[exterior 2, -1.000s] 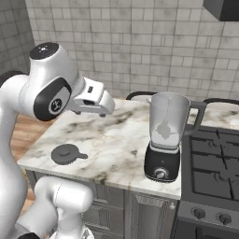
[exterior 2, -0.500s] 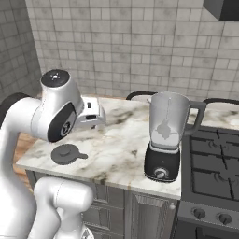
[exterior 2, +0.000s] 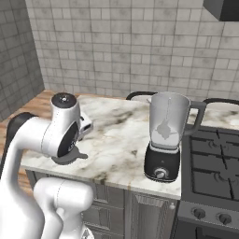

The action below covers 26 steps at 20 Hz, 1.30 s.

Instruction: Grab the lemon wedge and garlic from the fridge, place them in the blender, close the lid, and turn on the blender to create a marinade.

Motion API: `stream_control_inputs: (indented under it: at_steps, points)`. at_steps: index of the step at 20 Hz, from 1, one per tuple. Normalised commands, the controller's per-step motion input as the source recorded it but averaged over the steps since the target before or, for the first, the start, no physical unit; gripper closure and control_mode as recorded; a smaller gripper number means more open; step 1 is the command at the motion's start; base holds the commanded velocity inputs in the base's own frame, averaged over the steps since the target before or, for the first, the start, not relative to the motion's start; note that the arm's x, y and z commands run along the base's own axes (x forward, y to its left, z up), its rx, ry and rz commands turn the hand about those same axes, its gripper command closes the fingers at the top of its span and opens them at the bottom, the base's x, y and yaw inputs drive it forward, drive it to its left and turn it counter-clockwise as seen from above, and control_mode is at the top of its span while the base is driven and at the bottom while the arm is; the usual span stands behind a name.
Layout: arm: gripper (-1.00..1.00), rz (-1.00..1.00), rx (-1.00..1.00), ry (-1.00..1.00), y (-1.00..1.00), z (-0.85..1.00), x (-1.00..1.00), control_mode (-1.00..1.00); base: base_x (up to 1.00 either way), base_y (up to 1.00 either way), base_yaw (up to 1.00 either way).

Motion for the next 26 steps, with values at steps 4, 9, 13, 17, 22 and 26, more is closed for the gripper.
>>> stream_control_inputs:
  at_steps: [4,9,13,17,22,26]
  points:
    - [-1.0,0.47,-0.15,0.05,0.53,-0.64,0.09,-1.0,0.0,0.0,0.0]
    - [-1.0,0.39,-0.1,0.12,0.39,-0.61,0.1,-1.0,0.0,0.0,0.0]
    - [-1.0,0.2,-0.01,0.05,0.12,-0.27,0.29,-1.0,0.0,0.0,0.0]
    - [-1.0,0.13,0.05,0.0,0.0,-0.06,0.54,-1.0,0.0,0.0,0.0]
    - [-1.0,0.14,0.06,0.01,0.0,-0.09,0.59,-1.0,0.0,0.0,0.0]
    - [-1.0,0.1,0.01,0.03,0.0,-0.25,0.49,-1.0,0.0,0.0,0.0]
